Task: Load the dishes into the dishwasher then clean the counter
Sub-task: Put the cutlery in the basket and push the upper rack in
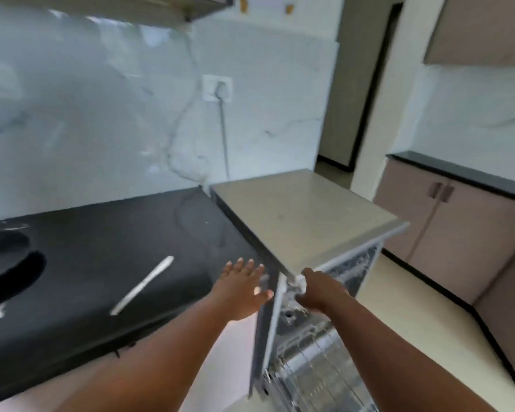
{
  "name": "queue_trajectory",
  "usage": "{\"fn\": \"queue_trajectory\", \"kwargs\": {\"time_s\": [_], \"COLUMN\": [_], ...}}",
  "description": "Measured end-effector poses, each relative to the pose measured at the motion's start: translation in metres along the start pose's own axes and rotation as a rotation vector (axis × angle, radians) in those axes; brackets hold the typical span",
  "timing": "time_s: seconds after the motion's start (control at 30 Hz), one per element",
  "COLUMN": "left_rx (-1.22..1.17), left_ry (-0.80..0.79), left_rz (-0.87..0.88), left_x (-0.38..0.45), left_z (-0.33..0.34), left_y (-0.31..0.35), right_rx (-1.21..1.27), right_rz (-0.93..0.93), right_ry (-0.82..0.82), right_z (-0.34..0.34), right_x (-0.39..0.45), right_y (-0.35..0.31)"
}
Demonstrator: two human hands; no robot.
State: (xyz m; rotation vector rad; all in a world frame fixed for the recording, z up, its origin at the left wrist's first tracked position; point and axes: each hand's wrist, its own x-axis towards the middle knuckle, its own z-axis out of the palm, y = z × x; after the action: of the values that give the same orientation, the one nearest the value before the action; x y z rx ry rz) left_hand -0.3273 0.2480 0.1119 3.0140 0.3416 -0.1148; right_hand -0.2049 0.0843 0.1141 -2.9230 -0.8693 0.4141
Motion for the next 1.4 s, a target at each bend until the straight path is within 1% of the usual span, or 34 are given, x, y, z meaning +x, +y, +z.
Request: {"fn": "queue_trajectory", "kwargs": {"time_s": [0.07, 0.17, 0.27, 0.33, 0.43, 0.53, 0.6, 0.7, 0.8, 0.87, 0.93, 1.0, 1.1, 1.13, 1.2, 1.27, 1.33, 1.4], "left_rx": [-0.006, 0.006, -0.011, -0.007, -0.007, -0.014, -0.038, -0.092, -0.165, -0.193, -0.202, -0.197, -0.175, -0.165, -0.142, -0.122, -0.098, -0.051], "left_ry": [0.025, 0.039, 0.019, -0.028, -0.092, -0.101, -0.097, -0.080, -0.060, -0.041, -0.040, -0.033, -0.016, -0.012, 0.001, 0.022, 0.044, 0.091], "left_rz": [-0.079, -0.213, -0.369, -0.436, -0.423, -0.342, -0.320, -0.328, -0.346, -0.362, -0.358, -0.335, -0.256, -0.222, -0.154, -0.075, 0.034, 0.185], "left_x": [-0.017, -0.047, -0.075, -0.092, -0.114, -0.122, -0.119, -0.111, -0.099, -0.090, -0.080, -0.069, -0.050, -0.044, -0.031, -0.015, 0.004, 0.024], "left_z": [-0.014, -0.028, -0.025, -0.014, 0.004, 0.013, 0.017, 0.026, 0.033, 0.034, 0.033, 0.032, 0.036, 0.039, 0.044, 0.047, 0.045, 0.041], "left_y": [-0.050, -0.129, -0.201, -0.230, -0.262, -0.276, -0.281, -0.283, -0.281, -0.279, -0.274, -0.266, -0.246, -0.236, -0.214, -0.191, -0.163, -0.128], "right_rx": [-0.030, -0.072, -0.079, -0.114, -0.235, -0.255, -0.254, -0.302, -0.309, -0.347, -0.319, -0.319, -0.310, -0.289, -0.266, -0.186, -0.103, -0.045], "right_rz": [-0.079, -0.205, -0.367, -0.482, -0.631, -0.619, -0.604, -0.668, -0.771, -0.806, -0.790, -0.810, -0.907, -0.928, -0.938, -0.855, -0.703, -0.541], "right_ry": [0.042, 0.042, -0.016, -0.079, -0.173, -0.253, -0.285, -0.206, -0.169, -0.050, 0.043, 0.109, 0.272, 0.301, 0.295, 0.232, 0.224, 0.210], "right_z": [-0.008, -0.009, 0.002, 0.014, 0.041, 0.055, 0.060, 0.067, 0.078, 0.089, 0.101, 0.106, 0.105, 0.102, 0.093, 0.083, 0.075, 0.069], "right_x": [0.012, 0.032, 0.047, 0.044, 0.044, 0.050, 0.052, 0.043, 0.023, 0.013, 0.008, 0.003, -0.003, -0.006, -0.009, -0.011, -0.014, -0.022], "right_y": [-0.052, -0.131, -0.210, -0.247, -0.293, -0.319, -0.326, -0.318, -0.292, -0.271, -0.255, -0.244, -0.222, -0.213, -0.191, -0.161, -0.121, -0.077]}}
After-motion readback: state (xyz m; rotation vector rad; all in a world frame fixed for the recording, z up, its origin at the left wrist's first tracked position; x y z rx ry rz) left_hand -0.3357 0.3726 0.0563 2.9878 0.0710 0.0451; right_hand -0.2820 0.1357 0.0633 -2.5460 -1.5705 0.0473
